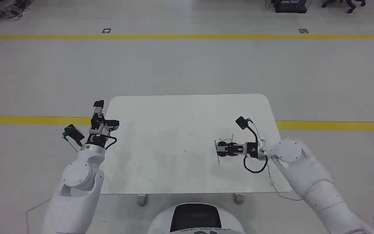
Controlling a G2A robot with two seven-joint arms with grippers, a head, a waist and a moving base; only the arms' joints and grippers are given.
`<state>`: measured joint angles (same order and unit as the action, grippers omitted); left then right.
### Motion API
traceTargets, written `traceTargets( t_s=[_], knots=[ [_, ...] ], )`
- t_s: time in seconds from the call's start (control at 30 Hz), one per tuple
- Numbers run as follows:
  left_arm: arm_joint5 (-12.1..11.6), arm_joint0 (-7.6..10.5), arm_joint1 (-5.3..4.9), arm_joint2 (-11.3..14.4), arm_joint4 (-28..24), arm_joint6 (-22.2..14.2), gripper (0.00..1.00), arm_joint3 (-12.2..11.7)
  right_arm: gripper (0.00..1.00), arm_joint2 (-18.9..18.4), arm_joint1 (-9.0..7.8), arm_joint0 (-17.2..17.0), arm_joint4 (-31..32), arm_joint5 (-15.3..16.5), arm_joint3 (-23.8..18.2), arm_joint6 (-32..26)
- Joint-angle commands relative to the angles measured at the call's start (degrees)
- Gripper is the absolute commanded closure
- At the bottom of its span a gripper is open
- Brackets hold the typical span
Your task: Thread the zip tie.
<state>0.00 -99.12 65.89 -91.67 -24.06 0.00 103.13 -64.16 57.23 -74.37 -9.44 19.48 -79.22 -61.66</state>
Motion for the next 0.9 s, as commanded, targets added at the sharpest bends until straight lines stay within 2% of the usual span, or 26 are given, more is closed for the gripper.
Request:
traceTargets(
  t_s=[0.0, 0.23, 0.7, 0.87],
  knots=[
    [0.00, 0.00, 0.00, 0.00, 0.00, 0.00, 0.00, 0.00, 1.00, -1.71, 0.57, -0.02, -2.40, 0.00, 0.77, -4.11],
    [0.00, 0.00, 0.00, 0.00, 0.00, 0.00, 0.00, 0.00, 1.00, -6.09, 3.96, 0.76, -5.77, 0.00, 3.79, -15.11],
    [0.00, 0.00, 0.00, 0.00, 0.00, 0.00, 0.00, 0.00, 1.00, -6.09, 3.96, 0.76, -5.77, 0.00, 3.79, -15.11],
    [-0.04, 0.04, 0.01, 0.08, 0.04, -0.04, 0.00, 0.05, 1.00, -5.00, 4.30, -0.53, -5.91, 0.00, 2.98, -8.98]
  ],
)
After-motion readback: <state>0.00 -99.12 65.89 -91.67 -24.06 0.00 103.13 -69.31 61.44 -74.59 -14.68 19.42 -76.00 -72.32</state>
